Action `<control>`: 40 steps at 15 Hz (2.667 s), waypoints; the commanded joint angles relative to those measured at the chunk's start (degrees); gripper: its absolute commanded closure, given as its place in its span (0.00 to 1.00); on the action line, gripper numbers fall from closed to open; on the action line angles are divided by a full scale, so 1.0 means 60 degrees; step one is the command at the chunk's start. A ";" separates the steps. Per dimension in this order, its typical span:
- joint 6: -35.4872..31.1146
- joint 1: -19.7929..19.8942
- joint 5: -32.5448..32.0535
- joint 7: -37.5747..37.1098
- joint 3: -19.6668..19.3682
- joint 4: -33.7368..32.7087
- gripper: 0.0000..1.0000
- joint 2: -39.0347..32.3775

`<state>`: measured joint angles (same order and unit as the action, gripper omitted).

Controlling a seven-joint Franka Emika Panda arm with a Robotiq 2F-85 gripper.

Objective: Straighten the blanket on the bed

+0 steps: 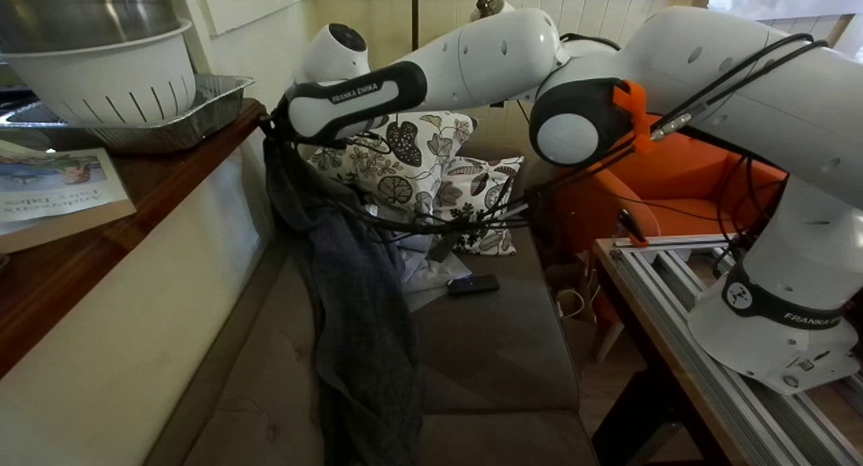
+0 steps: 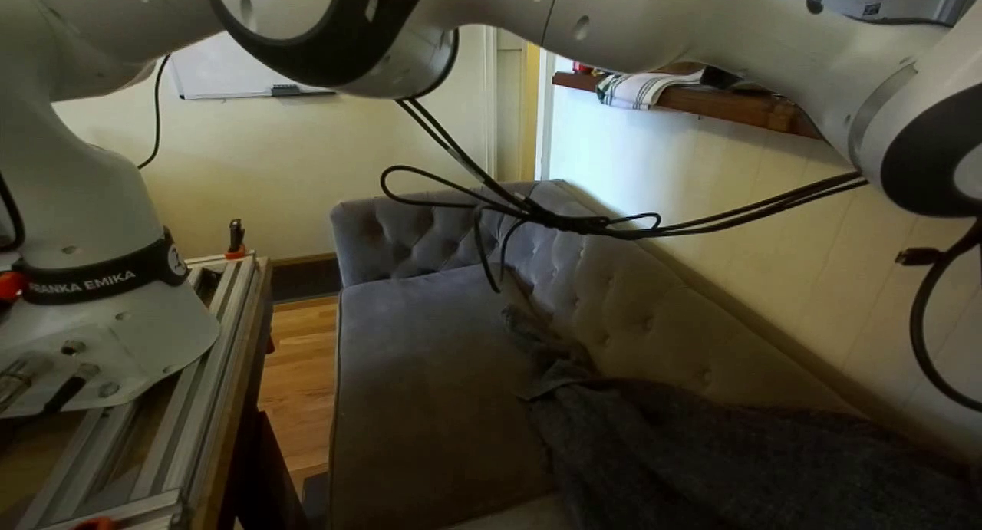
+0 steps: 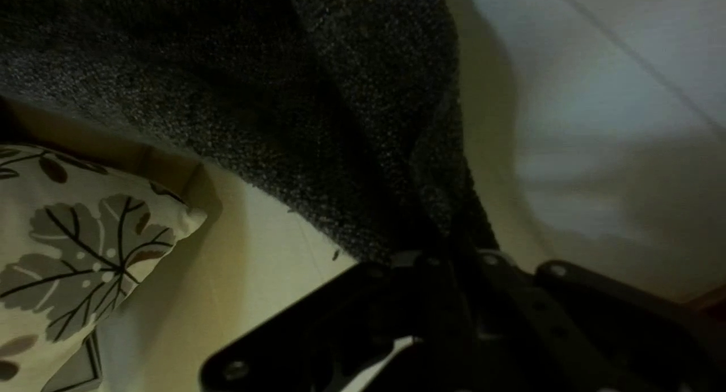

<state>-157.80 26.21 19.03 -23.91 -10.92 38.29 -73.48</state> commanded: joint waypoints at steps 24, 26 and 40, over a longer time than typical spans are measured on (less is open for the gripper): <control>0.5854 0.1509 -0.0226 0.3216 0.2711 -0.1837 0.00 -0.0228; 0.7174 0.1797 -0.0172 0.3679 0.2930 -0.1845 0.00 -0.0025; 0.8718 0.1171 -0.2127 0.5443 0.1656 -0.2462 0.00 0.1164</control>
<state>-107.94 35.39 8.22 3.67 -1.06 23.51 -70.26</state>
